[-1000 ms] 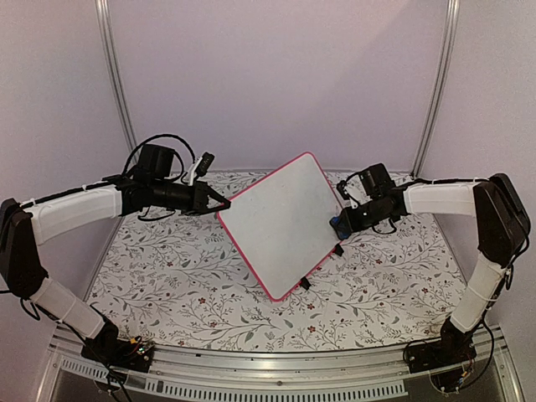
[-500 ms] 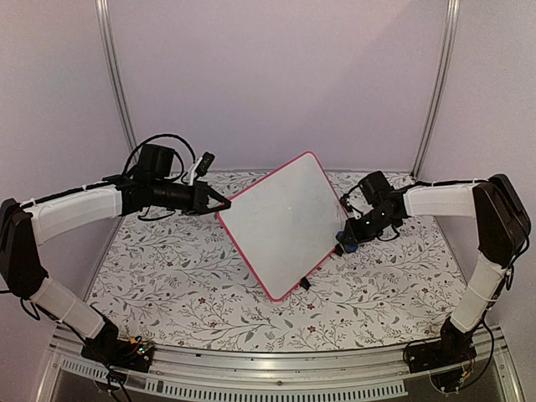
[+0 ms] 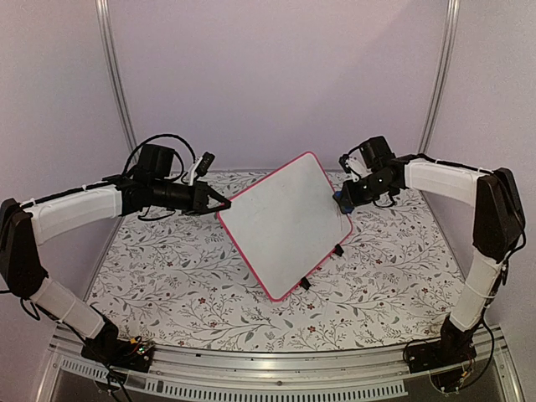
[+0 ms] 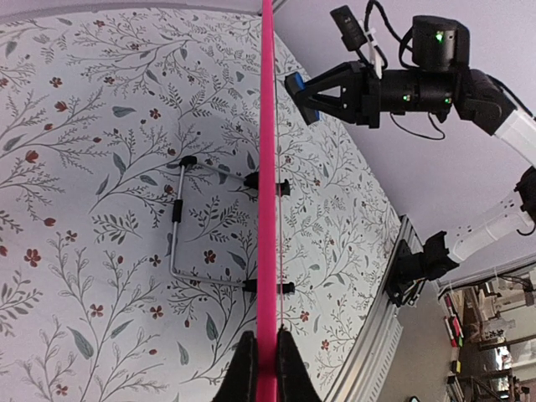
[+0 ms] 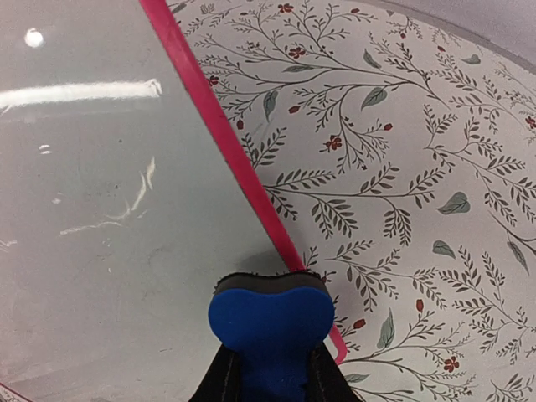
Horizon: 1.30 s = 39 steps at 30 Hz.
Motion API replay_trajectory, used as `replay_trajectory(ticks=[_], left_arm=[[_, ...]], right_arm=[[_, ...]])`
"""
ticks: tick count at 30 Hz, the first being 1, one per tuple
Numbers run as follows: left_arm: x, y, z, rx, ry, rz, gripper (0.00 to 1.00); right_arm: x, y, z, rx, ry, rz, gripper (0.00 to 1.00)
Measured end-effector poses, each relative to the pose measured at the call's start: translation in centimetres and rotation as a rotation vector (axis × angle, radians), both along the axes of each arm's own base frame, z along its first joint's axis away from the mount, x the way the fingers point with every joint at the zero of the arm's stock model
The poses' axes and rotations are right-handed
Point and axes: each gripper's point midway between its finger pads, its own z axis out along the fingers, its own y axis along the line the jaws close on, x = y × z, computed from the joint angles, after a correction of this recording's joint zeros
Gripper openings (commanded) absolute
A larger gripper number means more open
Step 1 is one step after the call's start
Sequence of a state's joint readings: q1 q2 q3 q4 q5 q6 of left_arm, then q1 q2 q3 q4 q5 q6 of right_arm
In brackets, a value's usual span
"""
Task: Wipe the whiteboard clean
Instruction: Erase the whiteboard at the center of the board.
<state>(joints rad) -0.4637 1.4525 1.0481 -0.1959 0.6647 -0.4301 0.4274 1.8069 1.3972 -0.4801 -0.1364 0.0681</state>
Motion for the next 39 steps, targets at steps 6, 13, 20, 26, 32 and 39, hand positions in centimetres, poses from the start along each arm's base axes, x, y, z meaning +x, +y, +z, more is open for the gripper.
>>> replay_trajectory(ticks=[6,13,20,26,32,39], left_arm=[[0.0,0.1,-0.1,0.001,0.007,0.007,0.00],[0.1,0.1,-0.1,0.001,0.013,0.010,0.00],[0.0,0.1,-0.1,-0.001,0.013,0.008,0.00],[0.0,0.0,-0.1,-0.002,0.010,0.004,0.00],[0.0,0.0,0.0,-0.003,0.008,0.003,0.00],[0.0,0.0,0.0,-0.003,0.007,0.001,0.00]], right_arm=[[0.4,-0.1,-2.9,-0.022,0.061,0.002,0.00],[-0.1,-0.1,-3.7,0.007,0.058,0.013,0.00],[-2.8,-1.0,-6.3,0.016,0.117,0.012,0.00],[-5.3,-1.8,-8.4,0.011,0.186,0.007,0.00],[-6.8,-2.3,-9.7,-0.006,0.233,0.003,0.00],[-7.0,-2.3,-9.7,-0.008,0.241,0.002,0.00]])
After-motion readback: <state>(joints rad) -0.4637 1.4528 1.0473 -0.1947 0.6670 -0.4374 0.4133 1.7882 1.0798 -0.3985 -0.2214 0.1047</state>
